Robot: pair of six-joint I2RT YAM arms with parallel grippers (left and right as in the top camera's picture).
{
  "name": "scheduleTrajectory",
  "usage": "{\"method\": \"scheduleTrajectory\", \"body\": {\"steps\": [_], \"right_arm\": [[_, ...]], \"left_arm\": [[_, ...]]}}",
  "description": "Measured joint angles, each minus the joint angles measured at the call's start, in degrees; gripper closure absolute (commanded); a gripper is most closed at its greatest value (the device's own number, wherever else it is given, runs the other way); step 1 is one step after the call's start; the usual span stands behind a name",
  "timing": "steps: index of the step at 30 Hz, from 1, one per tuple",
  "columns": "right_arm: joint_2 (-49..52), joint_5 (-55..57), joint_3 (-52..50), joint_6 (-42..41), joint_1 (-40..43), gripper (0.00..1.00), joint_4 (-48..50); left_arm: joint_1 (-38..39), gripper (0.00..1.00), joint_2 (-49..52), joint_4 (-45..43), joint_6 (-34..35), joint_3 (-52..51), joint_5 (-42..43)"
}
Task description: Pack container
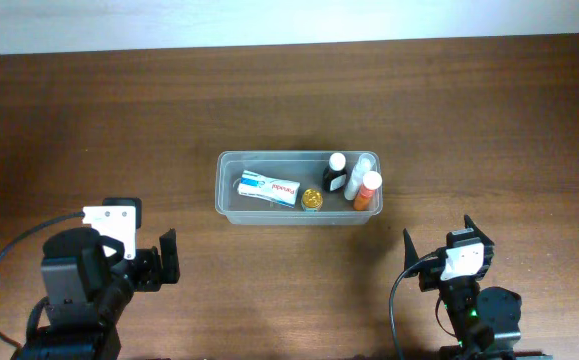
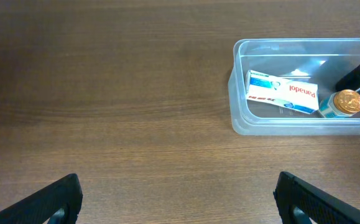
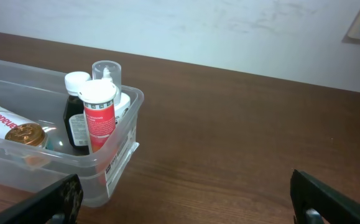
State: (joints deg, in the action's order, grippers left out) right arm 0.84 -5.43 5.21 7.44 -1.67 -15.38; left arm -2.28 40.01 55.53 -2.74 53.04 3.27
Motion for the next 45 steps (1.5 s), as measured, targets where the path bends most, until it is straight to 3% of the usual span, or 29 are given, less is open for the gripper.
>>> {"method": "scheduleTrajectory", "body": {"steps": [30,39,45], "right_arm": [[0.0,0.0,0.0,0.0,0.0,0.02,-0.02],[-0.07,0.02,0.0,0.02,0.0,0.02,0.04],[-0.11,0.0,-0.04,0.0,0.0,0.02,0.07]], "left_arm": [[0.0,0.01,-1.25,0.92,0.0,-0.02,-0.02],[0.0,0.01,-16.57,0.57,-0.02,-7.1,-1.14],[0.0,0.01,-30.16,-13.53,0.0,-22.73,-1.33]]}}
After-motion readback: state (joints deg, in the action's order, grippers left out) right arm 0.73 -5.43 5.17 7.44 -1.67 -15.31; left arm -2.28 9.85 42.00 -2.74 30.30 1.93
